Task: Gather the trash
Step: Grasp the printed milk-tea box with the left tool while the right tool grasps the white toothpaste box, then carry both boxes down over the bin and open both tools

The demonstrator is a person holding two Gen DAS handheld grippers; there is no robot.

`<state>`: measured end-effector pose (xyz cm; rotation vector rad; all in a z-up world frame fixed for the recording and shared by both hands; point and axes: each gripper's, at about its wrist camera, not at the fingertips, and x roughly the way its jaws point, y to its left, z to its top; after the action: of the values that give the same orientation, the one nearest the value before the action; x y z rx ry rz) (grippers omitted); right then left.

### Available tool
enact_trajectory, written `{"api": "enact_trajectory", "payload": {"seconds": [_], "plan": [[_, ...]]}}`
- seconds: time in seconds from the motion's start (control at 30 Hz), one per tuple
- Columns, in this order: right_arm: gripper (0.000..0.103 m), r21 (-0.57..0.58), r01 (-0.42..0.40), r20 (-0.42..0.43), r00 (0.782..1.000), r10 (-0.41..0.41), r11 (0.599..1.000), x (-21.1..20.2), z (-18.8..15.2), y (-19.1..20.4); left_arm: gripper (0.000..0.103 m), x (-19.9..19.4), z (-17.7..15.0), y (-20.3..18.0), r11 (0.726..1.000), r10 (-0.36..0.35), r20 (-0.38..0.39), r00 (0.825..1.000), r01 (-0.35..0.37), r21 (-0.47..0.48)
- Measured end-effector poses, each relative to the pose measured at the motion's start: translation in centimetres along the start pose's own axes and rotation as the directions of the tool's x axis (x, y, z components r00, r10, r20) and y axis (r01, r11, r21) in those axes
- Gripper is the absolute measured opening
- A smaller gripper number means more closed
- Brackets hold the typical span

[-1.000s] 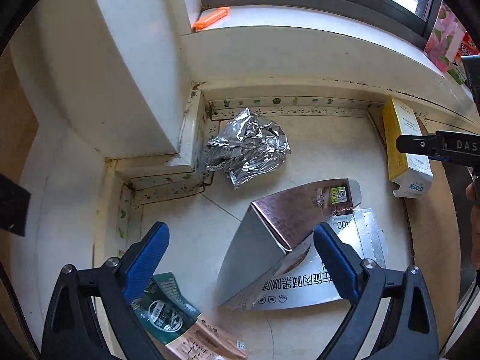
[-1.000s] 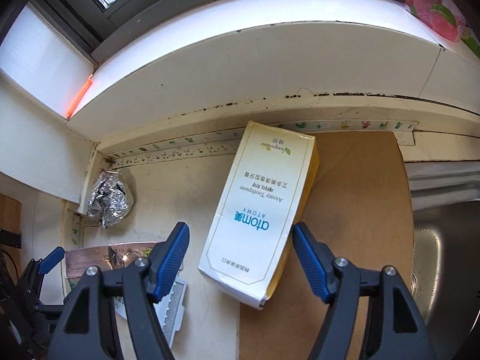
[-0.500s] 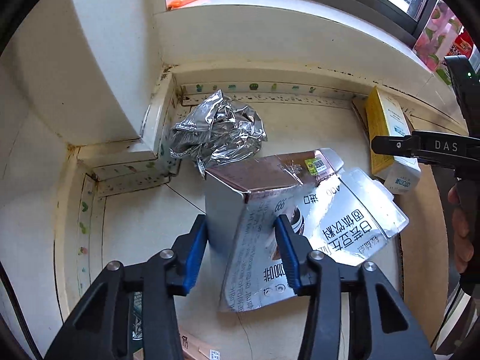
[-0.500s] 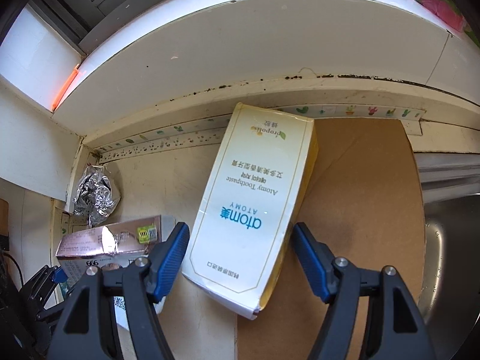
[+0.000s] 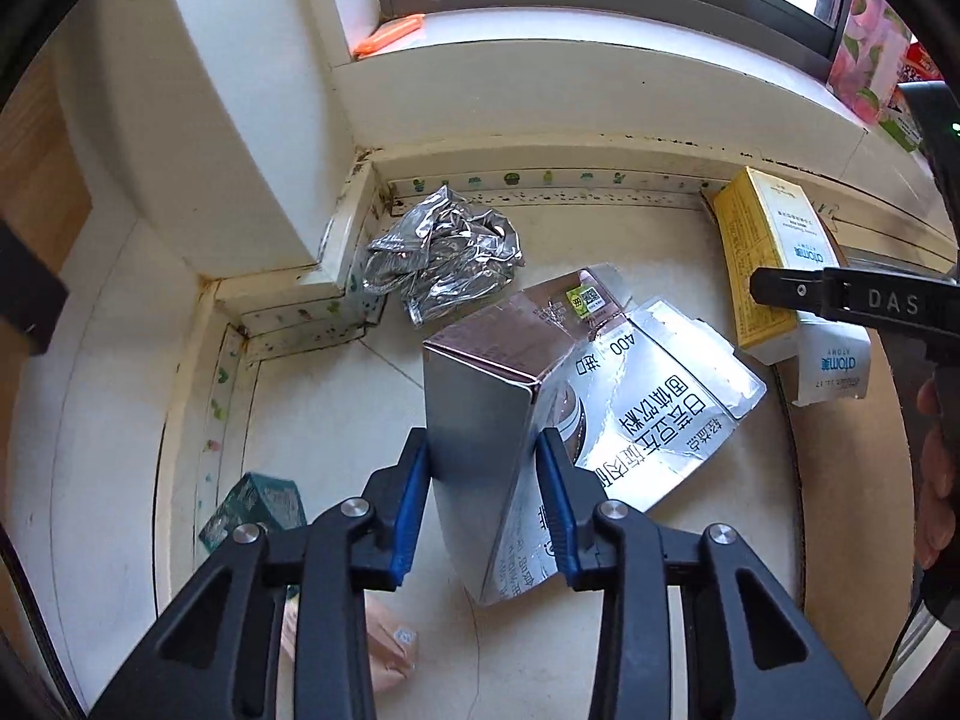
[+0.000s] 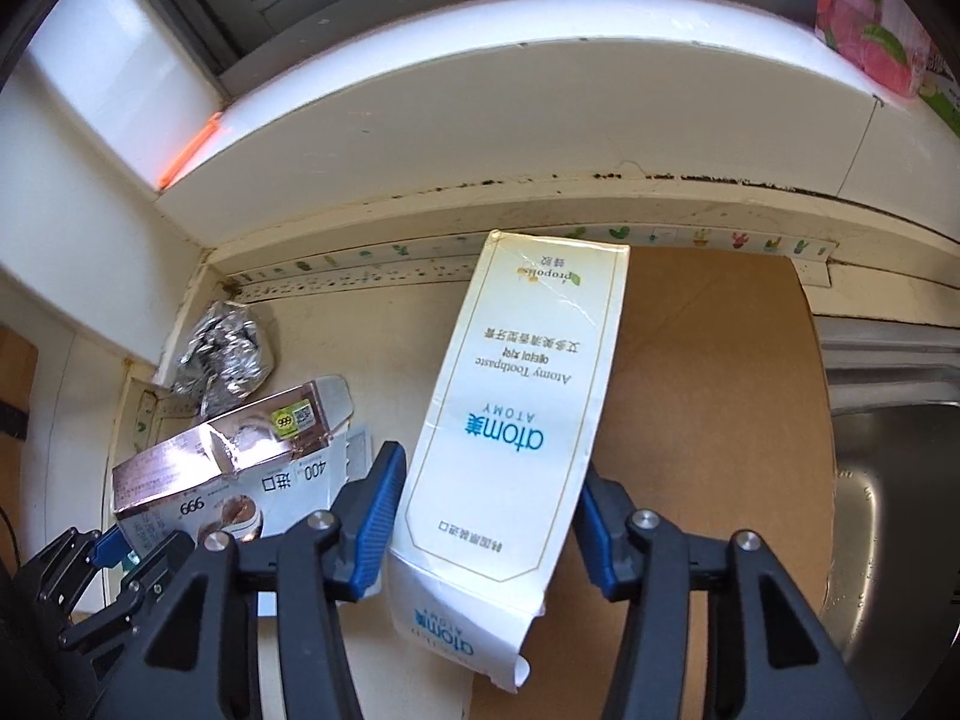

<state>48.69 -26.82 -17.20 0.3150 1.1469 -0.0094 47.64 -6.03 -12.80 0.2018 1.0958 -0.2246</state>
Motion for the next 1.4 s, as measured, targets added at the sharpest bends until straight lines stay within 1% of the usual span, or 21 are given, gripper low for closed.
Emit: {"api": "enact_trajectory", "payload": {"seconds": [0.13,0.33,0.53,0.63,0.8,0.93,1.1,1.17,1.23,1.33,1.4], "plan": [[0.052,-0.033,-0.035,0.024,0.999,0.035,0.999,-2.1,-1.1,0.5,0.033,-2.0,-0.9,-0.1,1.000,0.021,0.024,1.000,-0.021,-0.022],[0.052,-0.064,-0.089,0.044,0.995,0.092,0.994,-5.7,-2.9,0.8,0.033,-5.7,-3.0,0.1,0.997,0.073,0.057,0.996,-0.071,-0.040],[0.052,-0.100,-0.135,0.047,0.989,0.140,0.986,-8.7,-5.9,1.8,0.033,-9.7,-6.3,0.1,0.988,0.143,0.097,0.985,-0.136,-0.079],[0.052,-0.120,-0.159,0.045,0.985,0.166,0.980,-10.4,-7.7,2.2,0.033,-11.8,-8.4,0.4,0.983,0.161,0.113,0.980,-0.149,-0.109],[0.052,-0.154,-0.191,0.031,0.980,0.198,0.969,-12.9,-11.6,3.2,0.033,-16.2,-13.0,0.3,0.974,0.197,0.145,0.970,-0.176,-0.145],[0.052,-0.176,-0.222,0.001,0.974,0.226,0.959,-15.2,-15.6,3.8,0.033,-19.2,-16.9,-0.2,0.968,0.213,0.160,0.964,-0.185,-0.170],[0.052,-0.233,-0.234,-0.030,0.972,0.234,0.944,-17.8,-21.2,4.9,0.033,-22.7,-23.5,-1.0,0.953,0.265,0.169,0.949,-0.231,-0.197],[0.052,-0.253,-0.238,-0.038,0.971,0.237,0.938,-18.8,-23.6,5.4,0.033,-23.4,-25.7,-1.2,0.949,0.274,0.167,0.947,-0.238,-0.206],[0.052,-0.266,-0.244,-0.045,0.970,0.241,0.933,-19.6,-26.1,6.2,0.033,-24.1,-28.6,-1.5,0.945,0.289,0.156,0.944,-0.255,-0.206],[0.052,-0.279,-0.246,-0.060,0.969,0.239,0.928,-20.8,-30.1,7.3,0.033,-24.8,-32.6,-2.0,0.946,0.285,0.140,0.948,-0.255,-0.198],[0.052,-0.298,-0.243,-0.067,0.970,0.234,0.923,-21.4,-32.9,8.2,0.033,-25.6,-35.3,-2.4,0.946,0.289,0.140,0.947,-0.260,-0.193]]}}
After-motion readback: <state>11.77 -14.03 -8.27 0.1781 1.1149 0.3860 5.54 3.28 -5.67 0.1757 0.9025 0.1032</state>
